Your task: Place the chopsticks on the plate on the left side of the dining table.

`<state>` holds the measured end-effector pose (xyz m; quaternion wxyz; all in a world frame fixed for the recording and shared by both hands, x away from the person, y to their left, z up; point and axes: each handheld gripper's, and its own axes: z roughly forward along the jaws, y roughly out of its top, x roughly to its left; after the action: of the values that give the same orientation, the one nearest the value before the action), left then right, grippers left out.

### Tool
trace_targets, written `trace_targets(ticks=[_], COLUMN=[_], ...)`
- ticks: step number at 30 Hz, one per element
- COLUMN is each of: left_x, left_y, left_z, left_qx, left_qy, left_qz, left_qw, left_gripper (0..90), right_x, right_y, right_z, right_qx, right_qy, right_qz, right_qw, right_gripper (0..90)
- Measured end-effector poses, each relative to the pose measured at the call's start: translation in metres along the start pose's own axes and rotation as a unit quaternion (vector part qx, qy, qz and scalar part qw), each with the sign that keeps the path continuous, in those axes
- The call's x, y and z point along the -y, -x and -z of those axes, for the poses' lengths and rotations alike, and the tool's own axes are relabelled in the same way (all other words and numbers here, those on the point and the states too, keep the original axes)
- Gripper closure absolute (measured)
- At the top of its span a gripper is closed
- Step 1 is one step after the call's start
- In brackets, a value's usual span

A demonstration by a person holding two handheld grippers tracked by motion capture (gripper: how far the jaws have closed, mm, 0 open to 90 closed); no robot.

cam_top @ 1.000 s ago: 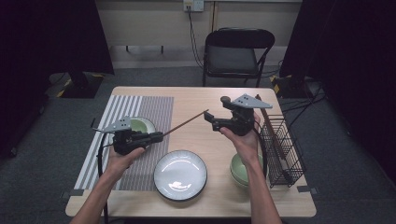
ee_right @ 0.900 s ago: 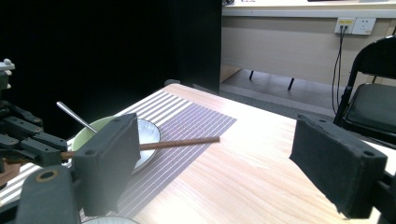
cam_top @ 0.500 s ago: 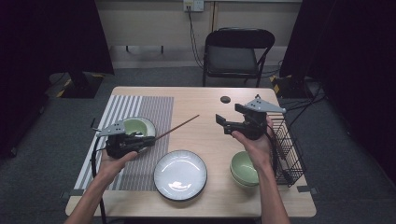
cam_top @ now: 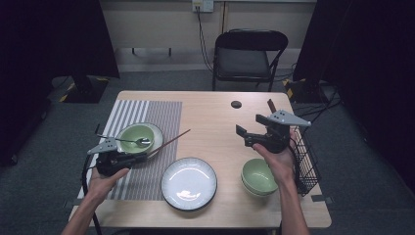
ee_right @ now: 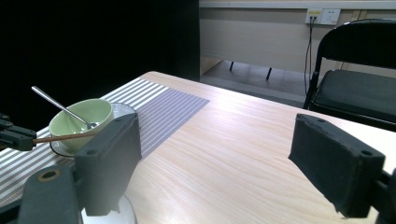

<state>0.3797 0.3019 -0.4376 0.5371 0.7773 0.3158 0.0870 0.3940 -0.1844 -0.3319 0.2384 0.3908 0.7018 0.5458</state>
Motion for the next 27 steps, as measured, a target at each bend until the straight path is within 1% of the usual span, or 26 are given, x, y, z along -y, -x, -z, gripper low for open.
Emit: trace_targets(ticks=[3, 5, 7, 9, 14, 17, 18, 20, 22, 24, 25, 27], left_x=[0.005, 0.008, 0.01, 0.011, 0.014, 0.018, 0.019, 0.021, 0.023, 0.025, 0.026, 0.028], left_y=[-0.002, -0.003, -0.005, -0.008, -0.01, -0.017, -0.019, -0.021, -0.023, -0.026, -0.028, -0.031], left_z=[-0.001, -0.002, -0.004, -0.005, -0.007, -0.006, -0.006, -0.005, -0.004, -0.003, -0.002, 0.001], left_qx=[-0.007, -0.01, -0.014, -0.016, -0.02, -0.023, -0.027, -0.024, -0.03, -0.037, -0.037, -0.043], left_qy=[-0.012, -0.016, -0.026, -0.025, -0.031, -0.028, -0.032, -0.033, -0.045, -0.047, -0.044, -0.035], left_qz=[-0.002, -0.003, -0.004, 0.005, 0.0, 0.011, 0.013, 0.014, 0.01, 0.011, 0.016, 0.02], left_qw=[0.9999, 0.9998, 0.9996, 0.9995, 0.9993, 0.9993, 0.9991, 0.9991, 0.9985, 0.9982, 0.9982, 0.9982], left_gripper=[84.4, 84.4, 84.4, 84.4, 84.5, 84.5, 84.4, 84.4, 84.4, 84.4, 84.4, 84.5], right_x=[0.004, 0.006, 0.007, 0.008, 0.009, 0.013, 0.013, 0.014, 0.014, 0.015, 0.015, 0.015], right_y=[0.002, 0.004, 0.006, 0.007, 0.009, 0.011, 0.011, 0.012, 0.011, 0.011, 0.011, 0.012], right_z=[0.004, 0.008, 0.01, 0.012, 0.016, 0.019, 0.018, 0.019, 0.019, 0.019, 0.019, 0.019], right_qx=[0.006, 0.011, 0.016, 0.02, 0.029, 0.034, 0.035, 0.032, 0.032, 0.031, 0.032, 0.031], right_qy=[-0.005, -0.003, -0.007, -0.005, -0.009, -0.011, -0.016, -0.017, -0.017, -0.018, -0.017, -0.015], right_qz=[0.0, -0.001, 0.0, 0.004, 0.006, 0.002, 0.005, -0.001, -0.001, 0.0, -0.003, -0.005], right_qw=[1.0, 0.9999, 0.9998, 0.9998, 0.9995, 0.9994, 0.9992, 0.9993, 0.9994, 0.9993, 0.9993, 0.9994], right_gripper=[16.1, 16.1, 16.1, 16.1, 15.8, 15.7, 15.7, 15.8, 15.7, 15.7, 15.7, 15.8])
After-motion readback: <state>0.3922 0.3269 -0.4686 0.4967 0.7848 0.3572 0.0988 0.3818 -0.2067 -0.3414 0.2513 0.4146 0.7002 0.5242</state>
